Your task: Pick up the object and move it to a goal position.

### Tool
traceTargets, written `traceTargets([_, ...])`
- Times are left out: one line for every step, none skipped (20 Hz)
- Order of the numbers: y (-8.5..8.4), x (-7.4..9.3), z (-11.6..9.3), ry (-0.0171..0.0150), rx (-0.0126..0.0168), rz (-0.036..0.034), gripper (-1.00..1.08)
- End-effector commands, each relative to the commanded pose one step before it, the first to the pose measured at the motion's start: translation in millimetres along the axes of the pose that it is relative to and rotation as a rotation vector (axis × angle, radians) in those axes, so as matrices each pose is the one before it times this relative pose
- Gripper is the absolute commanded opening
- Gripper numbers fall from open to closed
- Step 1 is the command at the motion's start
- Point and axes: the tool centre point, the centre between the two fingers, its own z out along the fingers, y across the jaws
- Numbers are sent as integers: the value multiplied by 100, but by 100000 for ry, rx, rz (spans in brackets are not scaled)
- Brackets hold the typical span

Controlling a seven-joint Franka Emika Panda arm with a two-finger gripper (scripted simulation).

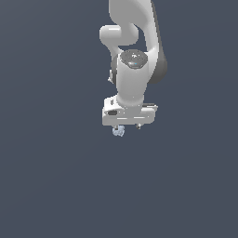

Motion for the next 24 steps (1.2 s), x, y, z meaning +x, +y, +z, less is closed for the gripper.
traceTargets([1, 0, 0, 0, 0, 0, 100])
traceTargets([-21, -1, -5, -8, 61, -32, 100])
traceTargets([-57, -2, -14, -27, 185, -88, 100])
traceTargets([-93, -4, -24, -43, 296, -141, 100])
traceTargets([-130, -6, -33, -59, 414, -199, 100])
traceTargets([-167, -7, -42, -74, 534, -258, 100])
traceTargets([-172, -7, -44, -74, 548, -267, 100])
traceTargets([-134, -5, -34, -56, 426, -209, 100])
traceTargets([-95, -4, -24, -39, 301, -150, 100])
traceTargets([-57, -2, -14, -24, 184, -93, 100])
traceTargets([-15, -1, -5, -6, 43, -23, 100])
traceTargets([20, 1, 6, 8, -62, 30, 100])
traceTargets([28, 2, 8, 11, -85, 47, 100])
traceTargets([6, -3, 5, 1, -27, -40, 100])
traceTargets([12, -11, 15, -6, 3, -154, 100])
traceTargets([10, -19, 28, -12, -1, -293, 100])
traceTargets([25, -29, 41, -15, -10, -414, 100])
traceTargets([30, -38, 55, -20, -23, -552, 100])
traceTargets([42, -47, 69, -24, -35, -677, 100])
traceTargets([49, -57, 82, -28, -45, -807, 100])
traceTargets([56, -66, 94, -32, -53, -924, 100])
traceTargets([63, -75, 106, -36, -59, -1033, 100])
traceTargets([66, -83, 115, -40, -63, -1134, 100])
traceTargets([70, -92, 126, -45, -65, -1250, 100])
